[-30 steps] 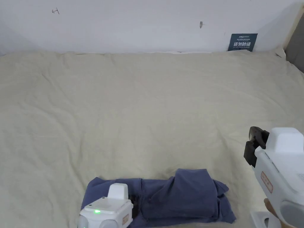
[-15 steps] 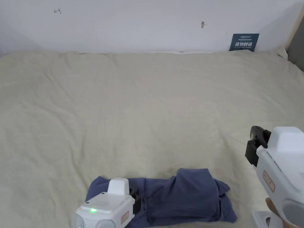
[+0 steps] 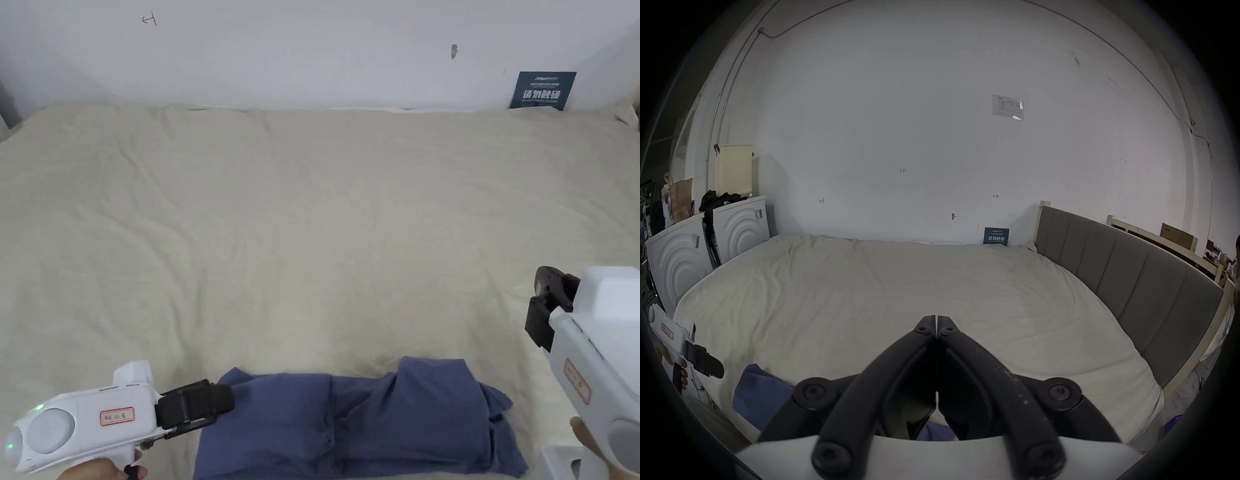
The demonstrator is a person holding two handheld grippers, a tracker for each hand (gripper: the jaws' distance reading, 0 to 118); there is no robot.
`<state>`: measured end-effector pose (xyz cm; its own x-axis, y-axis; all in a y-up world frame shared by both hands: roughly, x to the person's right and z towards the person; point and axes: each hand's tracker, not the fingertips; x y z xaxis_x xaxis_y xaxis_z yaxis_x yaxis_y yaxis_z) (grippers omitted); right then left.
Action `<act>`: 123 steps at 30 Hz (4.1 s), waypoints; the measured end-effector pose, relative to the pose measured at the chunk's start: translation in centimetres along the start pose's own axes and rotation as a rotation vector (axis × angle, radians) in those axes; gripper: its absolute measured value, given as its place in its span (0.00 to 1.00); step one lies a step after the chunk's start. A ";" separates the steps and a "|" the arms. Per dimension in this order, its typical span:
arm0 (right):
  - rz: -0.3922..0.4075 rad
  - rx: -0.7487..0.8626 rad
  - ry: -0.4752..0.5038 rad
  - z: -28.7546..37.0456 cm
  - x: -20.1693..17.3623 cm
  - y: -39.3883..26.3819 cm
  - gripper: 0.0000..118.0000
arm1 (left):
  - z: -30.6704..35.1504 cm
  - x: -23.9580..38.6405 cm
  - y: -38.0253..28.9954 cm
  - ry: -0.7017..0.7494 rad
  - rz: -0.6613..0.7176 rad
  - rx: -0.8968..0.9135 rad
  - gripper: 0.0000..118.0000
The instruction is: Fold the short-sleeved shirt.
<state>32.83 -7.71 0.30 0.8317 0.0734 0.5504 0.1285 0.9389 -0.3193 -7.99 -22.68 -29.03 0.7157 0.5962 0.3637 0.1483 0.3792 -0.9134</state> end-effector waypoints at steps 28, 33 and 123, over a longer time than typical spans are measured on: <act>0.020 -0.018 0.000 -0.5 -0.3 0.2 0.01 | -0.5 -0.1 0.6 0.054 -0.109 -0.026 0.07; 0.019 0.002 0.023 -0.1 -0.4 0.4 0.01 | 4.0 -0.5 1.6 0.180 -0.126 0.032 0.07; -0.034 0.102 0.001 4.7 3.9 1.6 0.01 | -1.7 28.9 -5.3 0.067 -0.743 0.641 0.00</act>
<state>33.80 -4.33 5.56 0.8282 0.0412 0.5589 0.1004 0.9703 -0.2203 13.04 -8.63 -13.97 0.6302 0.0171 0.7763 0.1920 0.9653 -0.1772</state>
